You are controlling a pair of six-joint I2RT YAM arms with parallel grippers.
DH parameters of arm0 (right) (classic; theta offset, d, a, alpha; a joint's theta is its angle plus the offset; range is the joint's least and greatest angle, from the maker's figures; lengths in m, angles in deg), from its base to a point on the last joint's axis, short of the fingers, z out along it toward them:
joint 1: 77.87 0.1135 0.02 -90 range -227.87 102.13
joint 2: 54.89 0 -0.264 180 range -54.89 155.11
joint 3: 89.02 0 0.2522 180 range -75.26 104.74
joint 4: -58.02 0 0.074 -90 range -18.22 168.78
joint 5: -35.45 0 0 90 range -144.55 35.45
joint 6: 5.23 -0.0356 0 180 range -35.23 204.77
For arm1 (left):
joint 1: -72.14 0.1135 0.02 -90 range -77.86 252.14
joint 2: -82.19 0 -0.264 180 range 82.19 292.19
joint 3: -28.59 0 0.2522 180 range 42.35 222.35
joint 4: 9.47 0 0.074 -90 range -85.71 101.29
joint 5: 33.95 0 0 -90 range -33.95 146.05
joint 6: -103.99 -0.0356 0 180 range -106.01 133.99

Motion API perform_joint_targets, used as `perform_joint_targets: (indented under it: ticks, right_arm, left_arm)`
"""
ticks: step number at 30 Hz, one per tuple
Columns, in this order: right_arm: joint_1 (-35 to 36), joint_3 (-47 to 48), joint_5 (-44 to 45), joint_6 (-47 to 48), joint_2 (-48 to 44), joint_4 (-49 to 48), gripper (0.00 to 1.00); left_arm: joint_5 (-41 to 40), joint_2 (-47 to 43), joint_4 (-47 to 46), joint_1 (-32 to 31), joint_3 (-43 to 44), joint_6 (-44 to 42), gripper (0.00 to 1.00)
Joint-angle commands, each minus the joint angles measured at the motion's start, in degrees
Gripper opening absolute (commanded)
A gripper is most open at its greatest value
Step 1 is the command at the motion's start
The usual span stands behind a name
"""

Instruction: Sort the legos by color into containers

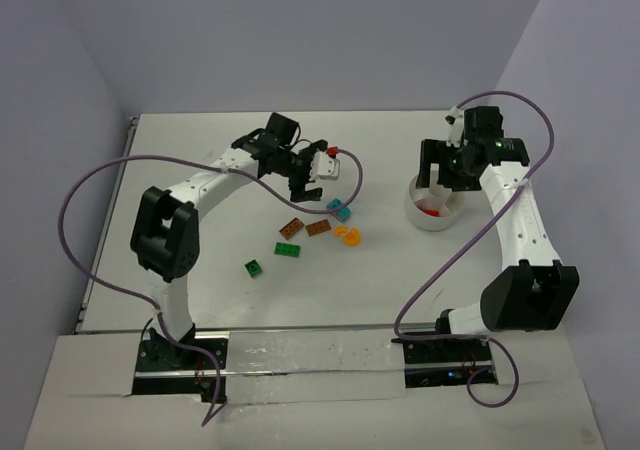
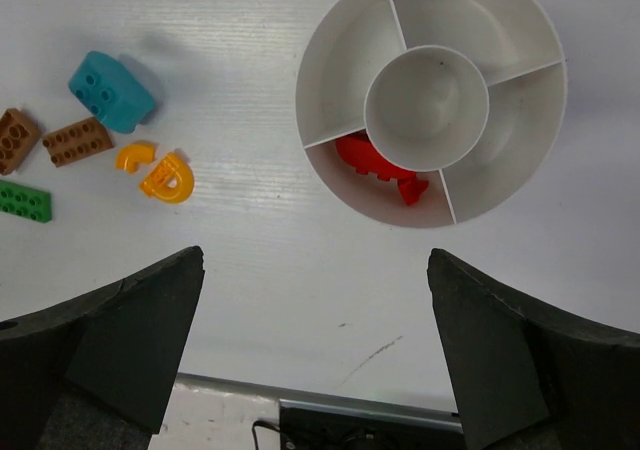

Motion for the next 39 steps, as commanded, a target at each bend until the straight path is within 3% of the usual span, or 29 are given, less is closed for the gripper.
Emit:
perform_joint_targets:
  ticks: [1, 8, 17, 24, 31, 34, 39]
  right_arm:
    - [-1.4, -1.0, -2.8, 2.3, -2.8, 0.8, 1.0]
    - [-2.4, -0.8, -3.9, 3.4, -3.4, 2.2, 1.0]
    - [-2.7, -2.5, -4.3, 4.0, -4.1, 2.4, 1.0]
    - [-2.6, -3.0, -5.1, 5.2, -4.7, 2.6, 1.0]
    - [-2.6, -3.4, -7.3, 6.3, -5.5, 2.7, 1.0]
    - [-2.6, -3.6, -8.7, 7.2, -6.0, 2.6, 1.0]
    - [-2.5, -5.4, -13.9, 9.2, -8.4, 1.0, 0.99]
  left_arm:
    - [6.7, 4.4, 4.3, -2.0, 4.6, -12.7, 0.94]
    - [9.1, 12.1, 7.8, -3.4, 9.6, -17.8, 0.9]
    - [9.7, 19.1, 9.2, -4.6, 15.3, -18.2, 0.86]
    - [7.8, 22.5, 11.5, -4.9, 17.0, -18.5, 0.65]
    - [6.0, 22.2, 12.4, -5.1, 15.4, -18.8, 0.55]
    - [5.5, 21.9, 13.0, -5.2, 15.2, -18.3, 0.45]
    - [6.9, 19.0, 12.7, -5.2, 15.9, -13.1, 0.18]
